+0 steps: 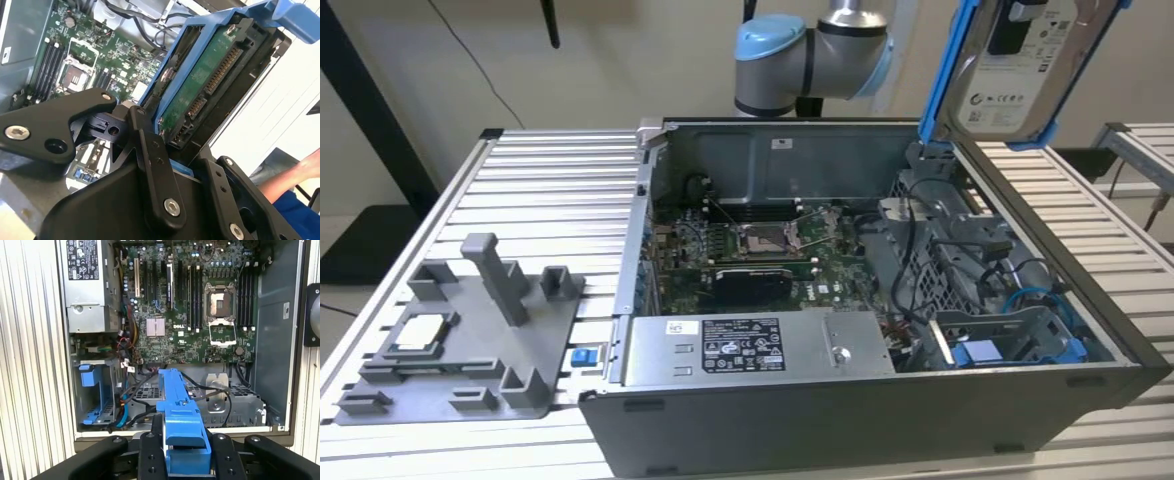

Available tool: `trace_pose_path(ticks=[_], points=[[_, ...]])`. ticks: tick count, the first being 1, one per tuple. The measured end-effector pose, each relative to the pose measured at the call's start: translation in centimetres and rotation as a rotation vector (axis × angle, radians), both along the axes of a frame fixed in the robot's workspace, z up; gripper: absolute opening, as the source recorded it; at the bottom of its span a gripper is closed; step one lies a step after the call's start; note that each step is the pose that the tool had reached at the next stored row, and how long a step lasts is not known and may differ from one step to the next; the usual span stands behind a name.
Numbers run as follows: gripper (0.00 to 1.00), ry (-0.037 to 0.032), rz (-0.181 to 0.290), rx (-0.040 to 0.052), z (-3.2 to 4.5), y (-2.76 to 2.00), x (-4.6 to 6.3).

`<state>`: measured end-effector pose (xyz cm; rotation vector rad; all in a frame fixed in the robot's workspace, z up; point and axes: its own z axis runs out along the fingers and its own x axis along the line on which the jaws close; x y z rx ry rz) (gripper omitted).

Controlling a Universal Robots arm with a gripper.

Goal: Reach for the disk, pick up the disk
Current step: 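Pick up the disk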

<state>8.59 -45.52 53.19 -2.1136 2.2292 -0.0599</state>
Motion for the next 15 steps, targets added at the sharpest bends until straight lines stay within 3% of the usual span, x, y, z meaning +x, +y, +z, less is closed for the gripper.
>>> trace_pose_path(ticks=[11, 13, 15], points=[[0.0, 0.0, 0.0, -0.0001, 0.0, -0.02, 0.0], [0.0, 0.0, 0.0, -0.0002, 0.01, -0.25, 0.01], [0.0, 0.0, 0.0, 0.0, 0.0, -0.81, 0.05]])
